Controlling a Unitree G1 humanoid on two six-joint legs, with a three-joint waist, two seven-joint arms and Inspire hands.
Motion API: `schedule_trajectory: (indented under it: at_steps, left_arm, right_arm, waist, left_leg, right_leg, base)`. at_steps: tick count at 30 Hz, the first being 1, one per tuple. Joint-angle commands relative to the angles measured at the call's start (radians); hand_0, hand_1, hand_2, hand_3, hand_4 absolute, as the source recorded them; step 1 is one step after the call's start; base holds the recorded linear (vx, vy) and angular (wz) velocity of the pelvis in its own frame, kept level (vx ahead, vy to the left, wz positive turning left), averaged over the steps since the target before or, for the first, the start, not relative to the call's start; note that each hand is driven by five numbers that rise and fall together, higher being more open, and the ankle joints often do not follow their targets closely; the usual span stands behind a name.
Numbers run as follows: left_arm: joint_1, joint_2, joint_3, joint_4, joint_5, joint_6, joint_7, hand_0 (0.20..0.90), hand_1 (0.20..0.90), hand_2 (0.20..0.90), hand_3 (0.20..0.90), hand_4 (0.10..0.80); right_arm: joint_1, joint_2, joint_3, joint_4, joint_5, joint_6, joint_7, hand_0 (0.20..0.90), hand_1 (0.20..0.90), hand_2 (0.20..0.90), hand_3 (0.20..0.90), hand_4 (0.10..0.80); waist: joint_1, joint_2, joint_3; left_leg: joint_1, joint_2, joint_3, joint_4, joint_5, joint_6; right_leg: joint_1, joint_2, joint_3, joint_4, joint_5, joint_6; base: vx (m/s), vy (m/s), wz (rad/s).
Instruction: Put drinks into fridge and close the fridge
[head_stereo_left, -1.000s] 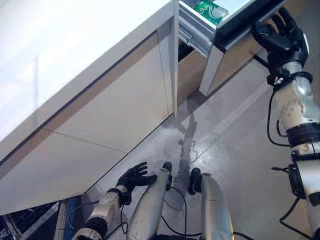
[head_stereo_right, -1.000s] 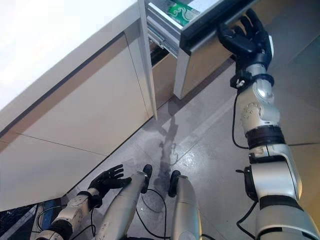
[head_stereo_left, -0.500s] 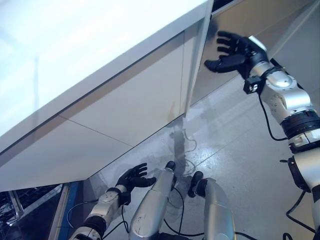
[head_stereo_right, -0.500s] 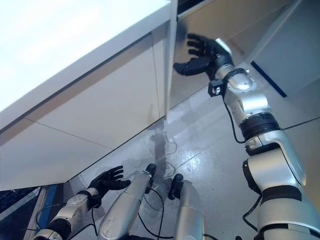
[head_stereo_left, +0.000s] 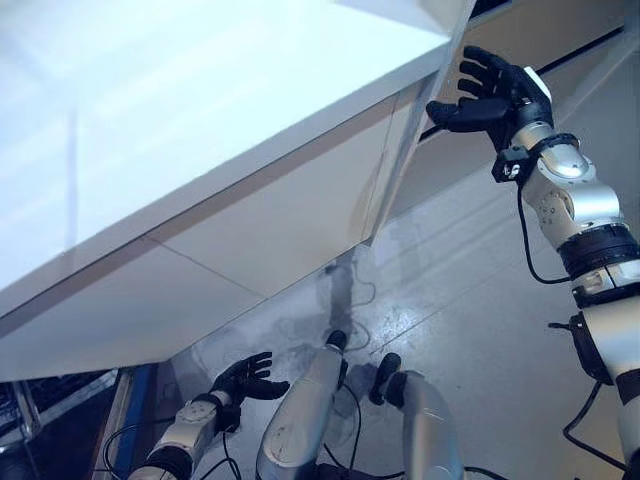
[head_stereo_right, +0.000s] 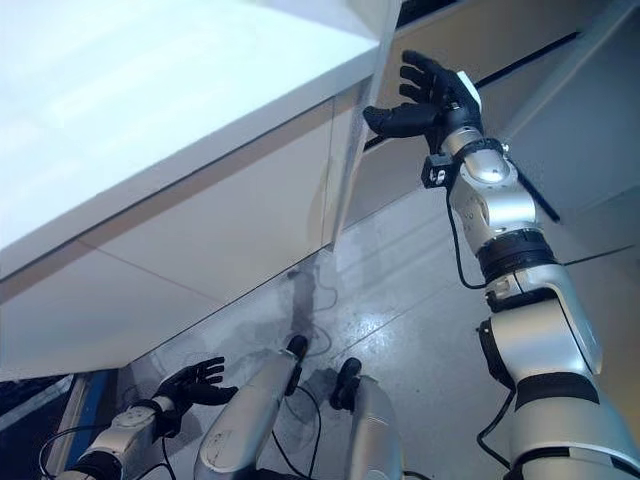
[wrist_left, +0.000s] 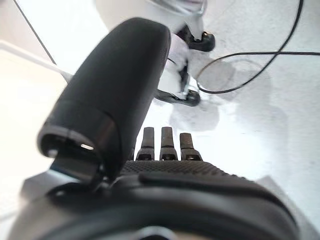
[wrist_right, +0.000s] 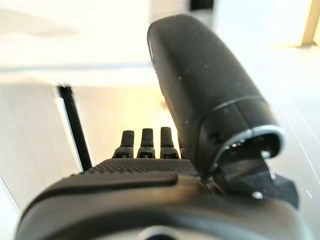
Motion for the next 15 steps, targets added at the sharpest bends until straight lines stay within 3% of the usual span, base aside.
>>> schedule_trajectory:
  at_steps: [1,7,10,15]
  left_arm:
    - [0.044,0.007,-0.01,0.004,-0.023,-0.021,-0.006,0.9,0.9,0.9,0.9,0.8]
    - [0.071,-0.023,0.036,0.037,-0.029,-0.004,-0.012,0.9,0.9,0.9,0.9,0.8]
    - [0.118,-0.047,0.083,0.076,-0.002,0.013,-0.028,0.9,0.9,0.9,0.9,0.8]
    - [0.17,-0.077,0.13,0.138,0.022,0.004,-0.039,0.9,0.9,0.9,0.9,0.8]
  right_arm:
    - [0.084,-0.04,-0.104,-0.143,0.089,-0.105,-0.004,0.9,0.9,0.9,0.9,0.8]
    - [0.412,0.037,-0.206,-0.288,0.066,-0.062,0.04,0.9,0.9,0.9,0.9,0.8]
    - [0.686,0.13,-0.228,-0.334,-0.025,-0.02,0.109,0.9,0.9,0.9,0.9,0.8]
    - [0.902,0.219,-0.256,-0.227,-0.066,-0.029,0.162,0.9,0.9,0.9,0.9,0.8]
  waist:
    - [-0.057,-0.021,-0.096]
    - [-0.114,-0.044,-0.179]
    - [-0.153,-0.053,-0.268]
    - [-0.179,-0.054,-0.365]
  left_leg:
    - [0.099,0.008,0.043,-0.051,-0.083,0.053]
    - [0.213,0.028,0.066,-0.218,-0.021,0.028]
    - [0.322,0.046,0.106,-0.362,0.016,0.009]
    - [0.423,0.063,0.152,-0.467,0.036,-0.009]
  right_leg:
    - [0.097,0.006,0.034,-0.157,0.101,0.018]
    - [0.194,0.021,0.062,-0.312,0.141,0.038]
    - [0.287,0.043,0.072,-0.432,0.164,0.054]
    - [0.373,0.063,0.059,-0.531,0.185,0.065]
  base:
    - [-0.024,-0.009,-0.25]
    - [0.006,-0.02,-0.22]
    - [0.053,-0.018,-0.18]
    - [0.048,-0.001,-0.18]
